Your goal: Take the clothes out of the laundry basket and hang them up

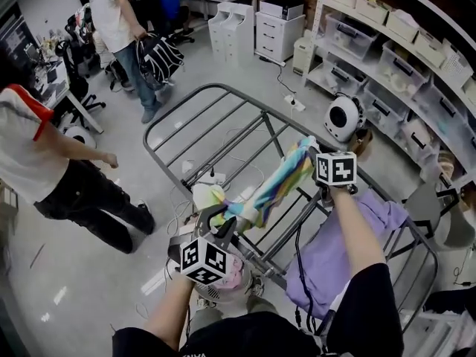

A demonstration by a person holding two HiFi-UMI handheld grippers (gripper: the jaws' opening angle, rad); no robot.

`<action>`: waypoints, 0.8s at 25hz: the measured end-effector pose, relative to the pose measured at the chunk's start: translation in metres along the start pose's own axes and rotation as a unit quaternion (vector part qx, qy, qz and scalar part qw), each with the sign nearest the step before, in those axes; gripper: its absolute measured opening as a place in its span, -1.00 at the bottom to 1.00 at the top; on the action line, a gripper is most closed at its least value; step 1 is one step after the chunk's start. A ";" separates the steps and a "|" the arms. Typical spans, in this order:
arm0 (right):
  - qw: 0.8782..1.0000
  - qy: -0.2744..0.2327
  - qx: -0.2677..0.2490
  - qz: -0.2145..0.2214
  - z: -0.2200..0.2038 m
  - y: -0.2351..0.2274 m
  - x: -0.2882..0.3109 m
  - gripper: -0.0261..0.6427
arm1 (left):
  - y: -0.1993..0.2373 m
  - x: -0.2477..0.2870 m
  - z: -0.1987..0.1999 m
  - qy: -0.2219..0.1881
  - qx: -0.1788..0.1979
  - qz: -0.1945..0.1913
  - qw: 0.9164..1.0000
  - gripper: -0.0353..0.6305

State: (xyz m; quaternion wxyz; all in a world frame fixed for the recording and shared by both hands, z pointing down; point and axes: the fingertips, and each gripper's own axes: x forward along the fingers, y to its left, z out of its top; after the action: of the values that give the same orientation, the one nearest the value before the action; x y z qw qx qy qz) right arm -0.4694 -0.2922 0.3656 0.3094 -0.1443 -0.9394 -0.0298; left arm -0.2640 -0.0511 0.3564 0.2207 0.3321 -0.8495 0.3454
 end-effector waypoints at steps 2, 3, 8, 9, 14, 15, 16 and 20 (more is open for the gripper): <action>1.000 -0.012 0.010 0.017 -0.003 0.021 -0.015 -0.57 | 0.005 -0.007 -0.003 -0.011 0.001 0.002 1.000 -0.57; 0.999 -0.018 0.012 0.023 -0.004 0.032 -0.023 -0.57 | 0.008 -0.011 -0.005 -0.017 0.001 0.003 1.000 -0.57; 0.995 -0.038 0.016 0.089 -0.017 0.095 -0.066 -0.57 | 0.021 -0.034 -0.021 -0.041 -0.007 0.015 0.999 -0.57; 0.994 -0.039 0.013 0.104 -0.019 0.111 -0.073 -0.57 | 0.023 -0.039 -0.025 -0.041 -0.008 0.016 0.999 -0.57; 0.985 -0.020 -0.028 0.168 -0.031 0.199 -0.090 -0.57 | 0.033 -0.062 -0.050 -0.048 -0.009 0.015 0.999 -0.57; 0.984 -0.015 -0.040 0.174 -0.033 0.216 -0.089 -0.57 | 0.034 -0.066 -0.053 -0.050 -0.009 0.013 0.999 -0.57; 0.982 -0.010 -0.054 0.179 -0.034 0.231 -0.088 -0.57 | 0.034 -0.070 -0.056 -0.053 -0.009 0.012 0.999 -0.57; 0.976 0.004 -0.106 0.192 -0.040 0.287 -0.083 -0.56 | 0.032 -0.084 -0.069 -0.061 -0.013 0.008 0.998 -0.57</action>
State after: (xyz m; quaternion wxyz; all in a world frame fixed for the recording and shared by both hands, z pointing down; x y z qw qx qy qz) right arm -0.2996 -0.0442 0.3398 0.2961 -0.3536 -0.8845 -0.0704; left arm -0.2196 0.0519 0.3375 0.1701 0.3427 -0.8684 0.3153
